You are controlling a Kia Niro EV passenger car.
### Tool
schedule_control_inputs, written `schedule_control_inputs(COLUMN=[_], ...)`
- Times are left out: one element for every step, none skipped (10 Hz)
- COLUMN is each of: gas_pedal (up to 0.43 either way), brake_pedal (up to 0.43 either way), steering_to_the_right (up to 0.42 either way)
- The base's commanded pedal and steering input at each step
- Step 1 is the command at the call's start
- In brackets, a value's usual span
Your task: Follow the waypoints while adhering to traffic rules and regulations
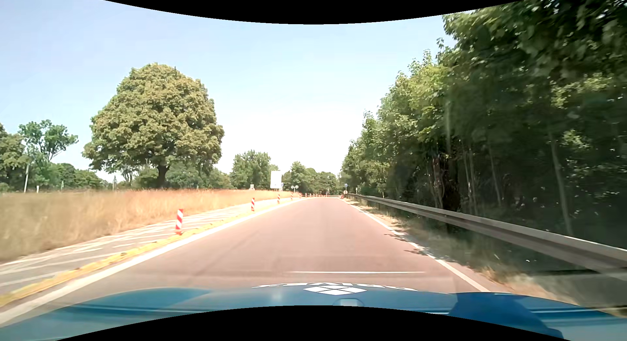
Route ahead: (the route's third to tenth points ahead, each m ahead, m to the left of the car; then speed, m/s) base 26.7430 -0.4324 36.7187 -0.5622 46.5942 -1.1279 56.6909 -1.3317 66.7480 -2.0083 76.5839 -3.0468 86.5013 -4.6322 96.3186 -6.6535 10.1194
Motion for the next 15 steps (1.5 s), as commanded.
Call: schedule_control_inputs(gas_pedal=[0.098,0.098,0.098,0.098,0.098,0.098,0.098,0.098,0.098,0.098,0.098,0.098,0.098,0.098,0.098], brake_pedal=[0.0,0.0,0.0,0.0,0.0,0.0,0.0,0.0,0.0,0.0,0.0,0.0,0.0,0.0,0.0], steering_to_the_right=[-0.002,-0.003,-0.002,-0.002,-0.002,-0.002,-0.001,-0.001,-0.001,-0.001,-0.001,-0.001,-0.001,-0.001,-0.002])
